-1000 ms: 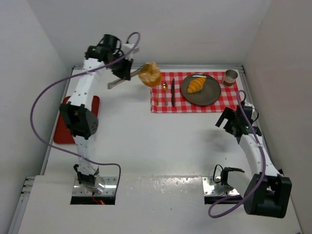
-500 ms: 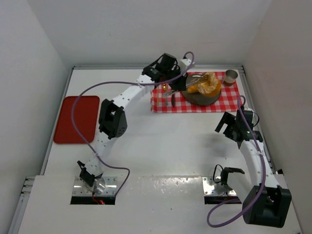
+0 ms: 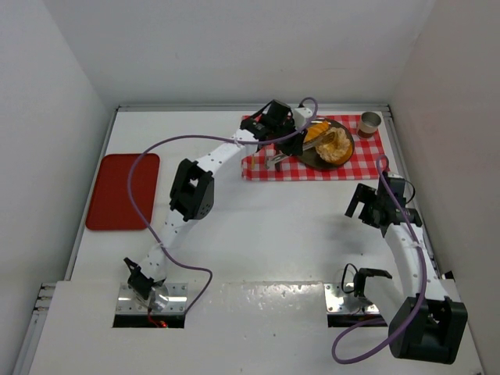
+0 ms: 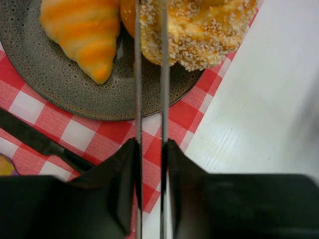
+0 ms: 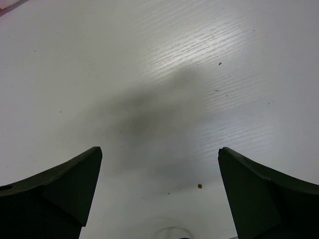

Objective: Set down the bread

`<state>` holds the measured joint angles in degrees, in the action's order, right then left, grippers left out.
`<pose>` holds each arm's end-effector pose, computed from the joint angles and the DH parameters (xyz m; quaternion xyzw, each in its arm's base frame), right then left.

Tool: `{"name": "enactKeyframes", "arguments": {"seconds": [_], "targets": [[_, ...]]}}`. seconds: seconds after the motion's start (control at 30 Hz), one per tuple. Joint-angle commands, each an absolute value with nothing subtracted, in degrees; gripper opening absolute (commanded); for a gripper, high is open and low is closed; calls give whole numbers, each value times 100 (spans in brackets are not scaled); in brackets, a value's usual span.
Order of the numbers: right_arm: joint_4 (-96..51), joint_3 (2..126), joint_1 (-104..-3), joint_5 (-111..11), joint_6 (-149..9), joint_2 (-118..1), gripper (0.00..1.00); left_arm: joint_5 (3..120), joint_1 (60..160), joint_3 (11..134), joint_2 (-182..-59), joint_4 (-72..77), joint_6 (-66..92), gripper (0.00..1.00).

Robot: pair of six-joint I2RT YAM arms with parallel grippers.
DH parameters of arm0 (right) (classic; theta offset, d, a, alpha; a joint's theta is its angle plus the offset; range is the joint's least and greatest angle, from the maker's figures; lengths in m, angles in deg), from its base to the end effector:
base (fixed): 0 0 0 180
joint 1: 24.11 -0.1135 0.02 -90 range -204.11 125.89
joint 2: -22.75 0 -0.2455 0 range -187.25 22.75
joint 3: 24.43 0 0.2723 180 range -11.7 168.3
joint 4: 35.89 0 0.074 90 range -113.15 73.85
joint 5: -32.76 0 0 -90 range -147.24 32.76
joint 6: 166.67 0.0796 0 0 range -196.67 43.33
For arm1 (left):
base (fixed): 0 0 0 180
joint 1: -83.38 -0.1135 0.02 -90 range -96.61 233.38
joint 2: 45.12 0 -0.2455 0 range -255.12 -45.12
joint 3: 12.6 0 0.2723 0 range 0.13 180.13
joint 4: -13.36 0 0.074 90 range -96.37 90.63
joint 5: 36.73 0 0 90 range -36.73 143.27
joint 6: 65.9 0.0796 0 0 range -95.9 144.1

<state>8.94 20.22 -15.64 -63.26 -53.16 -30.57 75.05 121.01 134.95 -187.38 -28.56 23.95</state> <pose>0.2299 -0.0427 0.1462 0.2771 0.9072 -0.0085 0.3166 0.4603 -0.3922 0.2006 0.3622 0.8036 -0.3025 0.3626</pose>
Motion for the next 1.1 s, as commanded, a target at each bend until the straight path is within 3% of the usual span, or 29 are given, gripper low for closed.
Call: {"name": "enactKeyframes", "arguments": {"seconds": [0.0, 0.13, 0.3, 0.5, 1.07], "targets": [[919, 2240, -1550, -6454, -5531, -3086, 100, 7524, 12188, 13644, -18619, -2469, 2322, 34], [875, 2266, -1550, -6392, -5575, -3183, 100, 7410, 12188, 13697, -18619, -2469, 2322, 51], [787, 2354, -1541, -6287, -5619, -3367, 100, 7410, 12188, 13890, -18566, -2529, 2374, 54], [752, 2363, -1558, -6216, -5637, -3376, 100, 7305, 12188, 14154, -18461, -2644, 2480, 64], [629, 2328, -1558, -6067, -5496, -3271, 100, 6918, 11811, 14541, -17952, -3267, 2708, 68]]}}
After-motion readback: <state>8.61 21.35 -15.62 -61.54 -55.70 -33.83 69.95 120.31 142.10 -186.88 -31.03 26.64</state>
